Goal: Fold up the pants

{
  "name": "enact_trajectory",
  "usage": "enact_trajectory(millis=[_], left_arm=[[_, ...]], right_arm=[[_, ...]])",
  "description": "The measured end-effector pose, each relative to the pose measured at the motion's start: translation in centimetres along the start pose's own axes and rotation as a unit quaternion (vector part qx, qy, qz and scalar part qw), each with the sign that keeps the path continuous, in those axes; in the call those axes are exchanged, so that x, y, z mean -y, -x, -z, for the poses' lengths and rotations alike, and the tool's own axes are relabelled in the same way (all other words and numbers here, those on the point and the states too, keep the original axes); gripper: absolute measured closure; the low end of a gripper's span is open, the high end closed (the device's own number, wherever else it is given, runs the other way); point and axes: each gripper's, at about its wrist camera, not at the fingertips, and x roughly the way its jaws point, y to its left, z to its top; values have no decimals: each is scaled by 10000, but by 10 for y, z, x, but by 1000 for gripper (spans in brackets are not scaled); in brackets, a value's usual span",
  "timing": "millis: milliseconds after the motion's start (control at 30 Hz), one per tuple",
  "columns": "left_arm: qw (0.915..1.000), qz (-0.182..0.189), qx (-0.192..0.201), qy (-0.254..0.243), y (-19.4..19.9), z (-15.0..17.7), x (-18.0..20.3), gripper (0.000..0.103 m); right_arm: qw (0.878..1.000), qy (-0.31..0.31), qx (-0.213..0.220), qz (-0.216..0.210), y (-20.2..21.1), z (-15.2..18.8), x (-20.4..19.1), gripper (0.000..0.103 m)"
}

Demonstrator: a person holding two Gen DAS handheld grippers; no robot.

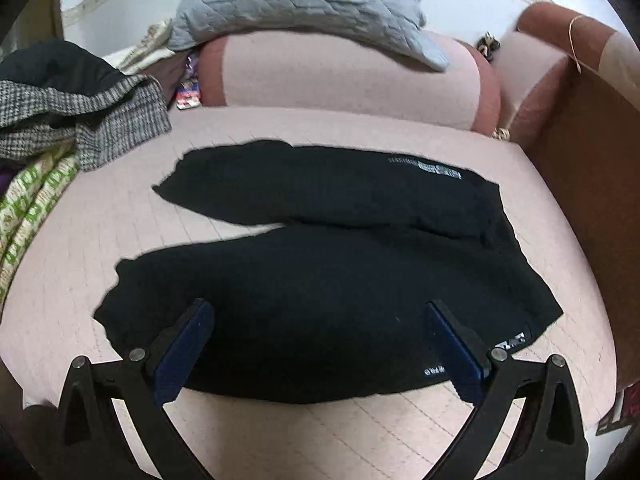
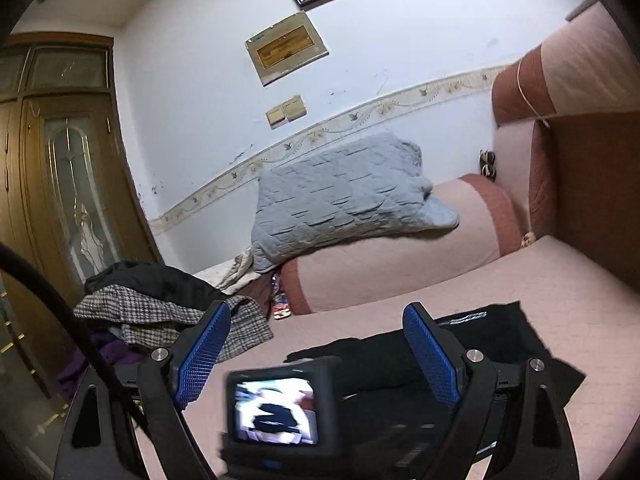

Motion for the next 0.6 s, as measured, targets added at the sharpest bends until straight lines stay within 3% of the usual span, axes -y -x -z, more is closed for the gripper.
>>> enact_trajectory(millis=[167,300,467,600], left_arm=[[9997,118,-205,79,-13,9,4,0],[9981,580,-192,8,-16,12,-11,0],[9976,507,433,-170,-1,-5,-63,0],[9962,499,699,-177,-1,-35,-115,0]], right_arm=[[9999,-51,-120,-96,-10,5,-2,12],[9984,77,-551,-108,-24,6,9,12],[9927,396,-911,679,-42,-1,67,6],[9715,668,-1661,1556,-81,-8,145,3]])
